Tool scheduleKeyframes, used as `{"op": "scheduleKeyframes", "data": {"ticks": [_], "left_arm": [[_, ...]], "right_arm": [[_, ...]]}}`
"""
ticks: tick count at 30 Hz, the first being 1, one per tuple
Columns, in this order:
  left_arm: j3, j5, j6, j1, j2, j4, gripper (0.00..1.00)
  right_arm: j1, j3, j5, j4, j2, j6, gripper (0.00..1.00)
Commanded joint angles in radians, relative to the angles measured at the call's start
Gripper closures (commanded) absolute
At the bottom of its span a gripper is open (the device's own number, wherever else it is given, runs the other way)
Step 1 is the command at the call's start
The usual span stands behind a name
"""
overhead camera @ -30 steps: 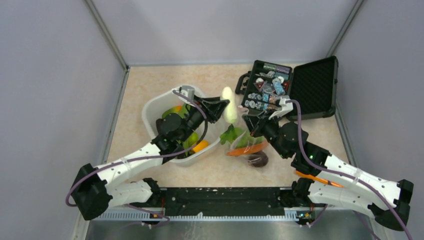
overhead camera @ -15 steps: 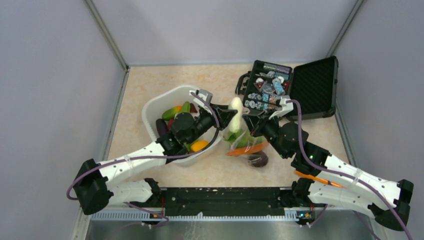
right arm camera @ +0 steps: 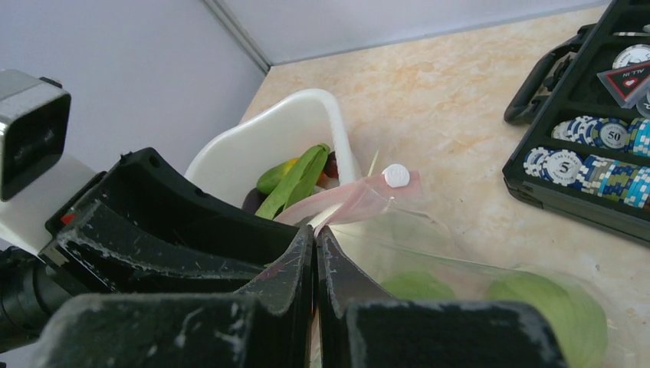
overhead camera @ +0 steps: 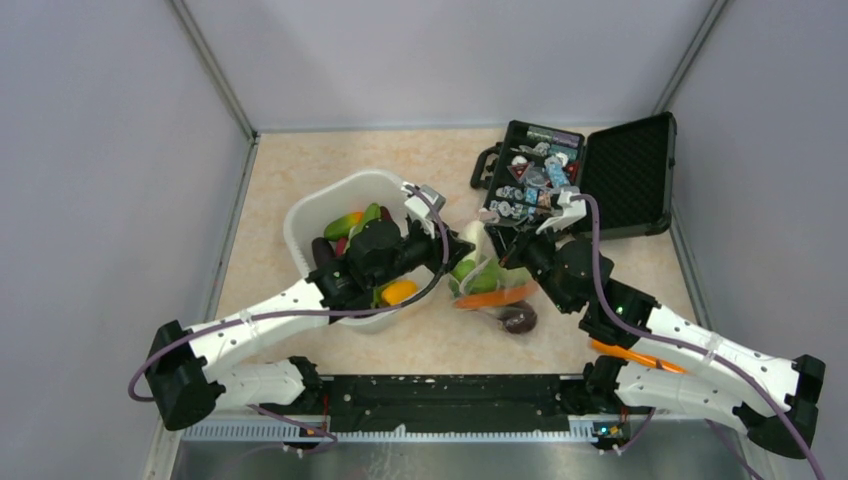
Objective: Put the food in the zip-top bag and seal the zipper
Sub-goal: Place the fake vegetable in the zipper food storage bag.
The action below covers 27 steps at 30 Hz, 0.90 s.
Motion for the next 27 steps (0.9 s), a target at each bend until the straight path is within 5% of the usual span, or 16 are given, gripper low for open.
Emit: {"op": "scheduleKeyframes", "data": {"ticks": [1,7,15,17,19,27], "left_arm": [[0.054,0.065,0.076,-0.006,0.000,-0.116,0.76],[0.167,0.012,0.036,-0.006,0.111,-0.246,0.72],[0.309,0.135,0.063,-0.004,0.193,-0.287,0.61],[0.324,0.127,0.049,-0.004,0.194,-0.295,0.50],[0.331,0.098,0.041,-0.001,0.189,-0.318,0.28],[0.318,0.017,0.078,0.024,0.050,-0.461,0.05]], "right_arm": [[-0.004,0.073,0.023,0.093,-0.004,-0.022,1.00],[-0.004,0.043,-0.083,0.170,-0.020,-0.025,1.00],[-0.005,0.033,-0.059,0.135,-0.039,-0.002,1.00],[-0.006,0.032,-0.043,0.127,-0.041,0.006,1.00],[-0.005,0.035,-0.028,0.112,-0.042,0.005,1.00],[-0.005,0.015,0.055,0.035,-0.079,0.009,1.00]]}}
